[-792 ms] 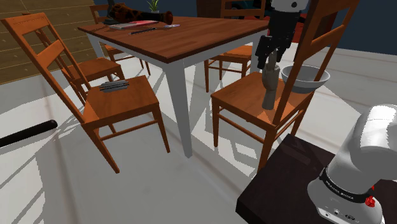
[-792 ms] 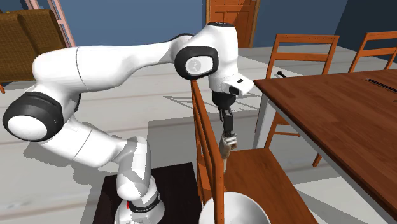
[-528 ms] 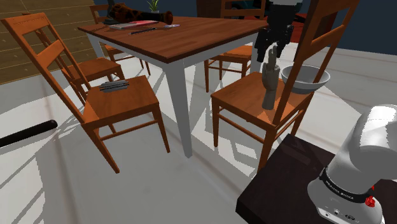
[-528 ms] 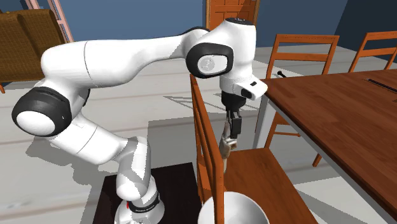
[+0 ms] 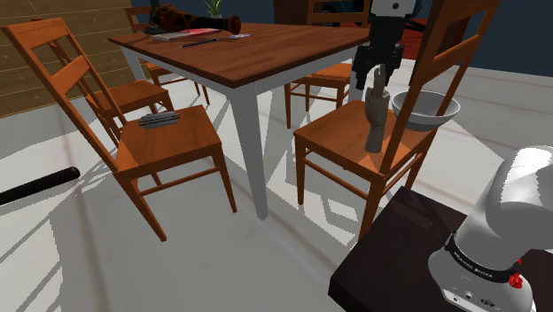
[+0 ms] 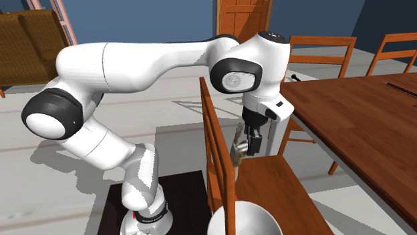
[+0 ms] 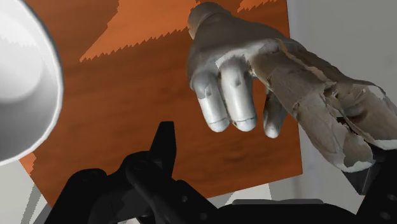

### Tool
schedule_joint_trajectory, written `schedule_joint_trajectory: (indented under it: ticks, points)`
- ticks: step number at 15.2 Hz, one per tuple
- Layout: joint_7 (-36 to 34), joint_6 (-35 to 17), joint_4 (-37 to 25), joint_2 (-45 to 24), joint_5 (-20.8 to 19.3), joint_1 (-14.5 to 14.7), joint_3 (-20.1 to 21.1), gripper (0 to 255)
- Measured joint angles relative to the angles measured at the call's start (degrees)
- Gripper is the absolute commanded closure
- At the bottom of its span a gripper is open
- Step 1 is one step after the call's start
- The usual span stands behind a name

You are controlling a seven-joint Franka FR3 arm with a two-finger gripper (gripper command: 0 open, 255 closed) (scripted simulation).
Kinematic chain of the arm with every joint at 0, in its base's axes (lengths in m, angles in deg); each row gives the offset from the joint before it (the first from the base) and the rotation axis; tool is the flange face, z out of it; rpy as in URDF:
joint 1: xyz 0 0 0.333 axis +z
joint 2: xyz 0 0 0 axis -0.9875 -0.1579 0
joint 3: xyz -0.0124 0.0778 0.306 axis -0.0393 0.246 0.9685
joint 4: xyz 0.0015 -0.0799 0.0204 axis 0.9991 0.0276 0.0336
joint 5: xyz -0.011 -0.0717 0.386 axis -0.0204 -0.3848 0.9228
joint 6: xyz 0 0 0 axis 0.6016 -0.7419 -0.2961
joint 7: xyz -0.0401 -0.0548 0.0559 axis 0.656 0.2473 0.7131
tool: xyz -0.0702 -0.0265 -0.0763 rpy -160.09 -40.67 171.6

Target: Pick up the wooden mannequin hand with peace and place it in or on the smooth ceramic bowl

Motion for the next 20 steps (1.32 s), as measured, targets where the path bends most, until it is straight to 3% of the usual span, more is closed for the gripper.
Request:
schedule_joint_trajectory:
  ticks: [8,9,20]
  points:
    - [-0.05,-1.92,2.29,0.37,0.05,0.00,0.13,0]
    - [-0.05,-1.92,2.29,0.37,0.05,0.00,0.13,255]
    - [-0.08,-1.59,1.83,0.30,0.08,0.01,0.14,255]
